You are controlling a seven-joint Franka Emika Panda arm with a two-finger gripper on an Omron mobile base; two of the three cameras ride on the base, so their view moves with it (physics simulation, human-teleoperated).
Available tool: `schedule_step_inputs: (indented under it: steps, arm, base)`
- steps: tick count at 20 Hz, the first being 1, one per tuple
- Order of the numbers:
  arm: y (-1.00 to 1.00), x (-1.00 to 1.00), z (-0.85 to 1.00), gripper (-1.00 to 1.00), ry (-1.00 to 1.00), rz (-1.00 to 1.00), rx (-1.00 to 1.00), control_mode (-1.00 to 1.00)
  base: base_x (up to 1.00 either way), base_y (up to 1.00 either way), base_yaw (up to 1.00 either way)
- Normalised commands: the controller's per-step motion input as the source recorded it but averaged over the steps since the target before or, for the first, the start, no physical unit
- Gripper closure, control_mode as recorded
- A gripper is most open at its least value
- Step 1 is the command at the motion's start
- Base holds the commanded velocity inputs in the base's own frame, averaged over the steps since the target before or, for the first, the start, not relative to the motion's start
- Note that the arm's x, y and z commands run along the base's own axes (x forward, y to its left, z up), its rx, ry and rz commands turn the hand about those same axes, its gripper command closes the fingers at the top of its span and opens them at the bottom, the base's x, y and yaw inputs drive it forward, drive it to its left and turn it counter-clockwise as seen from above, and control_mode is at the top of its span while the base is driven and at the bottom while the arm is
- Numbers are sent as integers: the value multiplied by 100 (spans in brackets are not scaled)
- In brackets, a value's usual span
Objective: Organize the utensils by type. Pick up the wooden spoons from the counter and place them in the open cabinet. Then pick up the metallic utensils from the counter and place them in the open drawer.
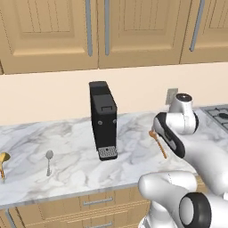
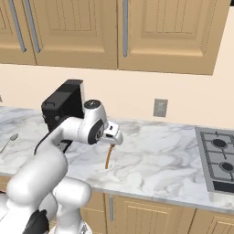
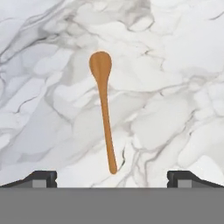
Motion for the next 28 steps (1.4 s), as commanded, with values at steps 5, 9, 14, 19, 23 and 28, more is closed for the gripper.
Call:
schedule_step_inputs:
  steps: [5, 9, 14, 19, 23, 28]
  arm:
    - [0, 39, -55, -100, 11, 0, 0, -100]
    - [0, 33, -48, -100, 11, 0, 0, -100]
    - [0, 22, -26, -100, 8, 0, 0, -100]
    - [0, 14, -29, -100, 0, 0, 0, -100]
    - [0, 13, -32, -100, 0, 0, 0, -100]
    - [0, 11, -29, -100, 0, 0, 0, -100]
  base:
    - [0, 0, 0]
    - [0, 0, 0]
    - [0, 0, 0]
    - [0, 0, 0]
    - [0, 0, 0]
    - [0, 0, 0]
